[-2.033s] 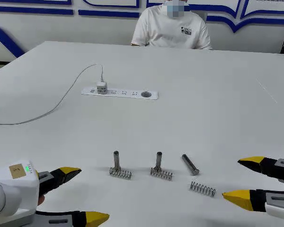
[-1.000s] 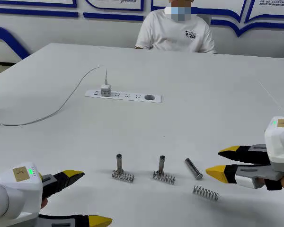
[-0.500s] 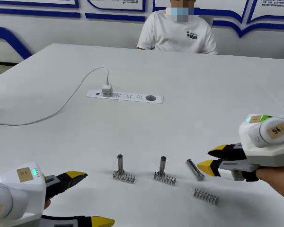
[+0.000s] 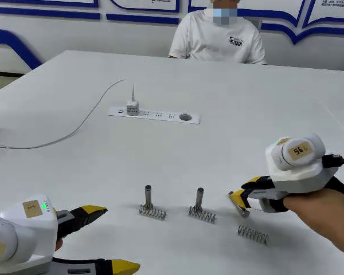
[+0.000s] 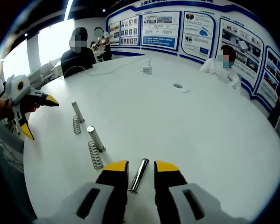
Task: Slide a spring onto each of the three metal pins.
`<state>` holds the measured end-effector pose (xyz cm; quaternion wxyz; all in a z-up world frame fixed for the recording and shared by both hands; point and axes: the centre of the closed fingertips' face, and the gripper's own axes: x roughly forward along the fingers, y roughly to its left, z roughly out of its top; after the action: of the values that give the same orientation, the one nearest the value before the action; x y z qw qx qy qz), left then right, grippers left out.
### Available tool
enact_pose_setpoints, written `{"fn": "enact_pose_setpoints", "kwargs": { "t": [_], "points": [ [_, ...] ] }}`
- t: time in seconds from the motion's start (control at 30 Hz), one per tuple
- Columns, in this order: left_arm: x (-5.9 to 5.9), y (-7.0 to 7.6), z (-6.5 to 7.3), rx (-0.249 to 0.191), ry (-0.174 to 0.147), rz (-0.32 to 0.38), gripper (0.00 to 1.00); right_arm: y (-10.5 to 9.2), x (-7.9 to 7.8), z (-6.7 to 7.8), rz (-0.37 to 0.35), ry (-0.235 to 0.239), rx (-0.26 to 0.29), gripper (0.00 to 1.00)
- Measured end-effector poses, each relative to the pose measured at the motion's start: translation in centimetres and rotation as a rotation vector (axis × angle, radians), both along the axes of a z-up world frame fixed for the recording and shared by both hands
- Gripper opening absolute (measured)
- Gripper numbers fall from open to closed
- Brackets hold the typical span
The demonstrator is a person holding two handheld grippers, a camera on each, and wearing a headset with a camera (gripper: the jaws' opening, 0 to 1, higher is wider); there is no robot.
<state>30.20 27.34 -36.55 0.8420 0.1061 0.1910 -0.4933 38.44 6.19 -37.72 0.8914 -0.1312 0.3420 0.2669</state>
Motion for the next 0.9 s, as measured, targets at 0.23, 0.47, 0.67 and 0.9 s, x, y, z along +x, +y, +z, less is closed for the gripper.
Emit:
{"fn": "enact_pose_setpoints", "kwargs": {
  "t": [0.23,0.47,0.67,0.9],
  "points": [
    [0.0,-0.1,-0.1,-0.001,0.001,-0.001,0.75,0.1,0.7,-1.1,-0.034,0.029,-0.017,0.2],
    [-0.1,0.0,-0.1,-0.004,0.003,0.002,0.74,0.3,1.3,-2.0,-0.056,0.06,-0.024,0.18],
    [-0.1,0.2,-0.2,-0.007,0.007,0.01,0.74,-0.1,1.4,-2.8,-0.09,0.096,-0.015,0.15],
    [0.0,0.2,-0.2,-0.007,0.009,0.011,0.74,-0.2,1.4,-2.8,-0.103,0.107,-0.013,0.11]
  ]
}}
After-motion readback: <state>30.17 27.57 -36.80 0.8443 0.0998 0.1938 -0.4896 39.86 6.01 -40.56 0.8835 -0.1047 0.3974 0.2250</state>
